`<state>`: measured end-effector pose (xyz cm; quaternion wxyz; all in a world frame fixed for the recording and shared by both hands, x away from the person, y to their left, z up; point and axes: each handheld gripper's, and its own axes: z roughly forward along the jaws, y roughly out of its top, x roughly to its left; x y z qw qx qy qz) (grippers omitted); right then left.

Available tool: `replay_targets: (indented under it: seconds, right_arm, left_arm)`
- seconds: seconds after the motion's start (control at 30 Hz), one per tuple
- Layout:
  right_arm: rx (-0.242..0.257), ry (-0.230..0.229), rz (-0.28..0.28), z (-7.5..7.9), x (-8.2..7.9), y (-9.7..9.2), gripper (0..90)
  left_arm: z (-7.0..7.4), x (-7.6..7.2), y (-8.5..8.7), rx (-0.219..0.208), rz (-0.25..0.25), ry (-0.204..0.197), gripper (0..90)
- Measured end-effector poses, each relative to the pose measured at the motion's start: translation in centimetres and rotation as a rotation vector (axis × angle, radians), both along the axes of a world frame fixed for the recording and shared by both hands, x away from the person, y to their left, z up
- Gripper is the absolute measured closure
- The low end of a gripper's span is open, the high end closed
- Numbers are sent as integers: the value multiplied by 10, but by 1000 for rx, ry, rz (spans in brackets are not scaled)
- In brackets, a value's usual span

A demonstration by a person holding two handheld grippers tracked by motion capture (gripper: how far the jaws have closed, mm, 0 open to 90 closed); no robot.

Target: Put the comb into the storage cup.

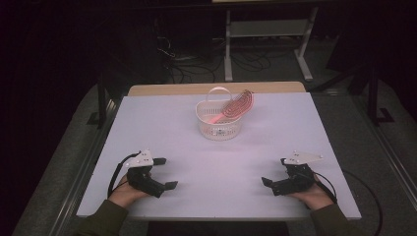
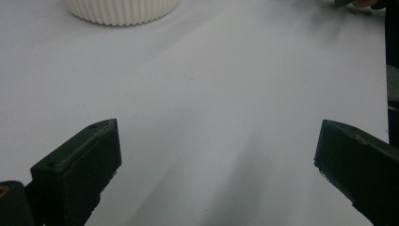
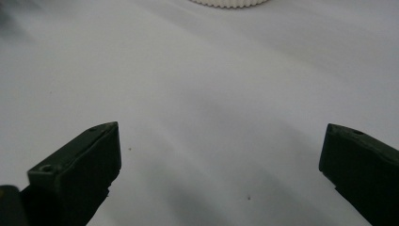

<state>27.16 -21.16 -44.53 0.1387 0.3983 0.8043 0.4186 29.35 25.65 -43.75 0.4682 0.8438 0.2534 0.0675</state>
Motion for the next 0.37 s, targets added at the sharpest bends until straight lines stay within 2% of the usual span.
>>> replay_targets:
  seconds: [0.37]
  right_arm:
    - [0, -16, 6, 2, -1, 0, 0]
  left_arm:
    - [1, 0, -1, 7, 3, 0, 11]
